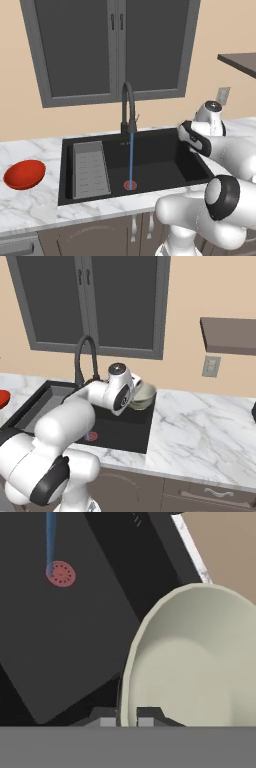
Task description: Rinse each bowl for a few seconds and place them down in the sink or on the counter.
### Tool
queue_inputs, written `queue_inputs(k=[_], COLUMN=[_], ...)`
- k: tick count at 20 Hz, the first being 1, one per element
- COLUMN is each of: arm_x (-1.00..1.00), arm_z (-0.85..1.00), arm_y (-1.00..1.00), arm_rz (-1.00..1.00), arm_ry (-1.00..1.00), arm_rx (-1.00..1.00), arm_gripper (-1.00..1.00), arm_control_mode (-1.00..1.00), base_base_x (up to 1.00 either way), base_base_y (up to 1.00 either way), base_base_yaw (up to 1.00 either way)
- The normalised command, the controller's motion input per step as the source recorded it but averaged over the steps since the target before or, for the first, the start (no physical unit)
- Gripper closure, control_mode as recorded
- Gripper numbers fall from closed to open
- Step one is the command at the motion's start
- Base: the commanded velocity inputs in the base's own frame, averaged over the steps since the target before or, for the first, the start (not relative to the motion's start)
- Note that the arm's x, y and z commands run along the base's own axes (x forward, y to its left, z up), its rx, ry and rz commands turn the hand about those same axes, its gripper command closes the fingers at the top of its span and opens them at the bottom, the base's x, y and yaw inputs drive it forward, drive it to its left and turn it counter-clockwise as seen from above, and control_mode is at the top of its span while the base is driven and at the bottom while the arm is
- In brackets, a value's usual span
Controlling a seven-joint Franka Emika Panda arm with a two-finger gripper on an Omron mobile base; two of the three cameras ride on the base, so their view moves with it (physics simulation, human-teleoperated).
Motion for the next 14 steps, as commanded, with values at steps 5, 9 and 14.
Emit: queue_inputs(k=[5,9,14], arm_x=[0.0,0.0,0.0], arm_z=[0.01,0.0,0.0], arm_y=[-0.24,-0.26,-0.3], arm_rz=[-0.16,-0.12,-0.08], arm_ry=[-0.05,-0.03,-0.01], arm_rx=[0.0,0.0,0.0], arm_gripper=[1.0,1.0,1.0], arm_control_mode=[-1.0,-1.0,-1.0], base_base_x=[0.0,0.0,0.0], base_base_y=[0.0,0.0,0.0], base_base_yaw=[0.0,0.0,0.0])
